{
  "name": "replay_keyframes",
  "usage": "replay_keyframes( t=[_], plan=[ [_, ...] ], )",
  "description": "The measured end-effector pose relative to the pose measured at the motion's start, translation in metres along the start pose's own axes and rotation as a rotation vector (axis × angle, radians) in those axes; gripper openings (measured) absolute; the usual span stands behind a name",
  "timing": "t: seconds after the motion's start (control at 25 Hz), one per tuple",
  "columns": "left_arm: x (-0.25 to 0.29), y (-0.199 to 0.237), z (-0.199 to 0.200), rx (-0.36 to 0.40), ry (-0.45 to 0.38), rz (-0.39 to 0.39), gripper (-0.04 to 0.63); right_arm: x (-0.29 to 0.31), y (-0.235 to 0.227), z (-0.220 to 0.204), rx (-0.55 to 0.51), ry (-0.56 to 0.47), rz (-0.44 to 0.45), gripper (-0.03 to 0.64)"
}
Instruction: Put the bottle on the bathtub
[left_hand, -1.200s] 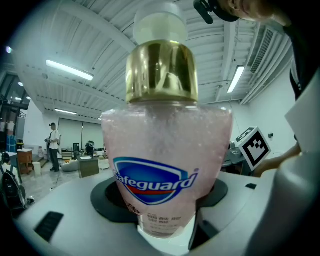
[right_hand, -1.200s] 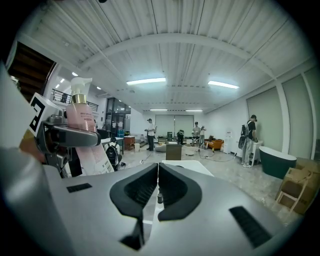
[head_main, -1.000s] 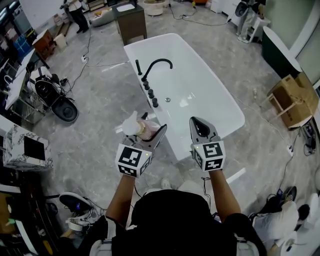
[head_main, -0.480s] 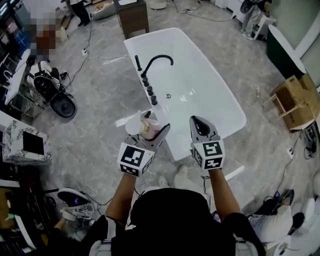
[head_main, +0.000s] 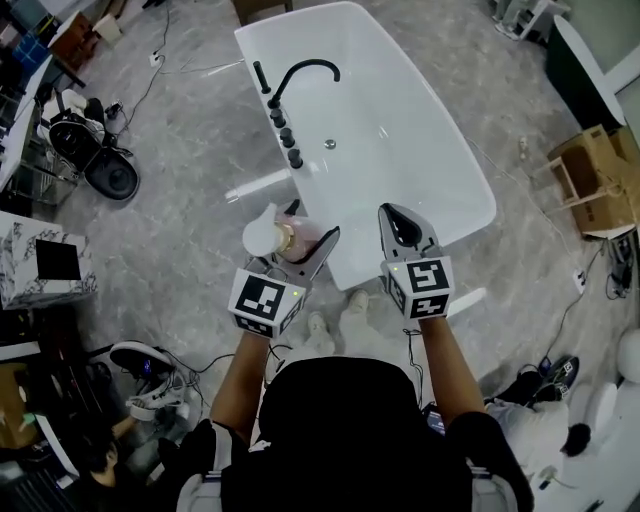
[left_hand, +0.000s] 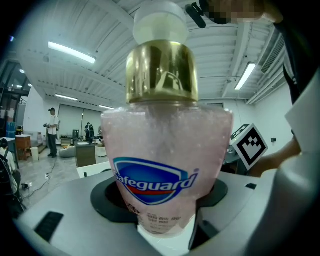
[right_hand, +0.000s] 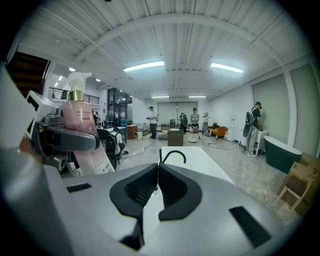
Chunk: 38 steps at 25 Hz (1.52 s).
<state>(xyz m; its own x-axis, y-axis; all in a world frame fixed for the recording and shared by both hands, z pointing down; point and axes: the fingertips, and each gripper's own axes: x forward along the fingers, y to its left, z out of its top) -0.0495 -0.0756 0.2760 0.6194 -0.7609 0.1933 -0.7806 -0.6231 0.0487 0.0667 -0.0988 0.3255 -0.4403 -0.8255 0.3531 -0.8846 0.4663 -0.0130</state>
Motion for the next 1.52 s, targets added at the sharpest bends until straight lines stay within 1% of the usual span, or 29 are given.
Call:
replay_keyframes(
  t=[0.16, 0.36, 0.56, 0.68, 0.76, 0.88, 0.96, 1.08, 1.2, 1.32, 1.52],
  plan=[
    [0.021, -0.003, -0.022, -0.031, 0.021, -0.007, 0.318, 0.011, -0.015, -0.023, 0.01, 0.045, 0.005, 0.025],
    [0.042, -0.004, -0.052, -0.057, 0.066, -0.009, 0.318, 0.021, -0.03, -0.05, 0.031, 0.101, 0.014, 0.025],
    [0.056, 0.004, -0.083, -0.063, 0.101, -0.009, 0.318, 0.036, -0.039, -0.074, 0.043, 0.134, 0.019, 0.025],
    [0.063, 0.006, -0.101, -0.085, 0.146, -0.002, 0.318, 0.043, -0.045, -0.092, 0.052, 0.161, 0.023, 0.025],
    [0.067, 0.007, -0.114, -0.082, 0.159, 0.0, 0.318, 0.046, -0.048, -0.105, 0.062, 0.185, 0.027, 0.025],
    [0.073, 0.008, -0.135, -0.099, 0.194, 0.006, 0.318, 0.051, -0.05, -0.123, 0.073, 0.218, 0.032, 0.025],
    [0.076, 0.01, -0.147, -0.096, 0.197, 0.005, 0.318, 0.054, -0.051, -0.134, 0.077, 0.238, 0.035, 0.025],
    [0.082, 0.01, -0.163, -0.114, 0.204, -0.003, 0.318, 0.058, -0.049, -0.151, 0.079, 0.263, 0.045, 0.025],
    [0.085, 0.008, -0.187, -0.135, 0.261, 0.014, 0.318, 0.063, -0.048, -0.17, 0.088, 0.289, 0.059, 0.025],
    [0.089, 0.008, -0.206, -0.131, 0.282, 0.021, 0.318, 0.067, -0.047, -0.187, 0.109, 0.312, 0.073, 0.025],
    [0.098, 0.013, -0.244, -0.084, 0.281, 0.023, 0.318, 0.08, -0.042, -0.217, 0.121, 0.347, 0.089, 0.025]
  ],
)
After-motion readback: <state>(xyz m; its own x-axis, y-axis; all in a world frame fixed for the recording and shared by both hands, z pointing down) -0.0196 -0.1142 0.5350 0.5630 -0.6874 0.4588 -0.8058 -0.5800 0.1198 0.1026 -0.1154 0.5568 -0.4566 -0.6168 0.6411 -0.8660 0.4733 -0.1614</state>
